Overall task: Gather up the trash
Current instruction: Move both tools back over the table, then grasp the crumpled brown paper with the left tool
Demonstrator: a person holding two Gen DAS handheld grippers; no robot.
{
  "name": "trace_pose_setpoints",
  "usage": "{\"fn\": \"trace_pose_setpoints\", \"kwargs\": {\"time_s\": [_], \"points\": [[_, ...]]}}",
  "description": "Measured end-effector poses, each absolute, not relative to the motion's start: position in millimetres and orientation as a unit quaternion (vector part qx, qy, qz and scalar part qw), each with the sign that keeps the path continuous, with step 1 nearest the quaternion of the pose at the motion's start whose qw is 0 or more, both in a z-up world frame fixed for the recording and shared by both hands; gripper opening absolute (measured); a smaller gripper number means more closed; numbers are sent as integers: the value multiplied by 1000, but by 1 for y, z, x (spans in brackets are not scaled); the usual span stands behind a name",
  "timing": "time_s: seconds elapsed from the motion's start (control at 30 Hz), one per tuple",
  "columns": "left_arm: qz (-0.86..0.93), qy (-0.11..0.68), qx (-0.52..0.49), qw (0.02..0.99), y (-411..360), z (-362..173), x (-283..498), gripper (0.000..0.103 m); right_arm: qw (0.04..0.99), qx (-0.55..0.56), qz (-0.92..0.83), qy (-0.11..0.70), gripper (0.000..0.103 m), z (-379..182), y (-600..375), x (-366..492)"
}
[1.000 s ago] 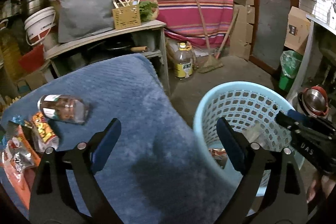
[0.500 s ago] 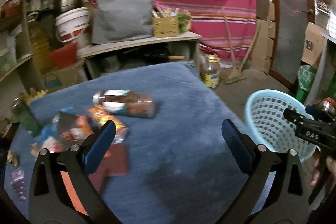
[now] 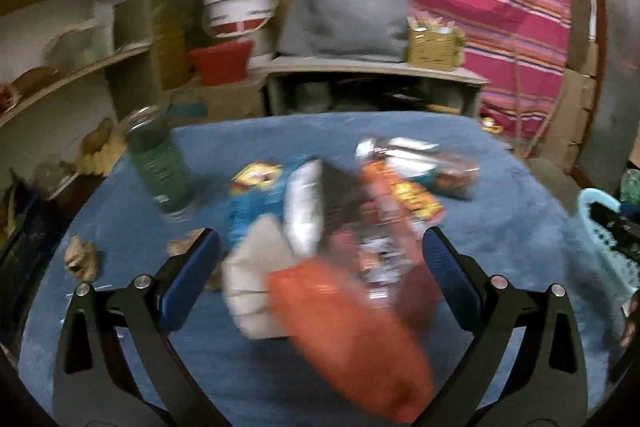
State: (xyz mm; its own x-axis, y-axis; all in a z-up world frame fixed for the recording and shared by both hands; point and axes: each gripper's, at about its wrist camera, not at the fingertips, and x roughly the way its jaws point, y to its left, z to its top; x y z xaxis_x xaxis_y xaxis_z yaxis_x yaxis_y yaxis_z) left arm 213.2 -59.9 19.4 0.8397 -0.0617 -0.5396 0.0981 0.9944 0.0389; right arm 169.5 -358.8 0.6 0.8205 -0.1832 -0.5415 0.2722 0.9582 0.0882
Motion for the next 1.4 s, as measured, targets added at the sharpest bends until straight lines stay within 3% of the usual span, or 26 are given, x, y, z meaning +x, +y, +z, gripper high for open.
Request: {"fn": "trace_pose_setpoints", "kwargs": {"time_s": [0.13, 0.57, 0.77, 0.9, 1.17, 1.4], "points": [[8, 275, 45, 960, -19, 17, 224, 98, 951, 81, -105, 278, 99, 1, -337, 182], [89, 326, -26, 941, 131, -8, 259, 97, 954, 64, -78, 281, 99, -9, -276, 209], [83, 376, -38, 922, 163, -26, 276, 82, 959, 67, -76, 266, 99, -7, -270, 210], [85, 398, -45, 912, 175, -39, 285, 78, 954, 43, -74, 286, 99, -7, -258, 216], [96, 396, -76, 910, 189, -45, 284, 44, 954, 45, -72, 289, 99, -6, -250, 216], [112, 373, -54, 920, 185, -35, 271, 42, 958, 33, -63, 277, 99, -2, -243, 212]]}}
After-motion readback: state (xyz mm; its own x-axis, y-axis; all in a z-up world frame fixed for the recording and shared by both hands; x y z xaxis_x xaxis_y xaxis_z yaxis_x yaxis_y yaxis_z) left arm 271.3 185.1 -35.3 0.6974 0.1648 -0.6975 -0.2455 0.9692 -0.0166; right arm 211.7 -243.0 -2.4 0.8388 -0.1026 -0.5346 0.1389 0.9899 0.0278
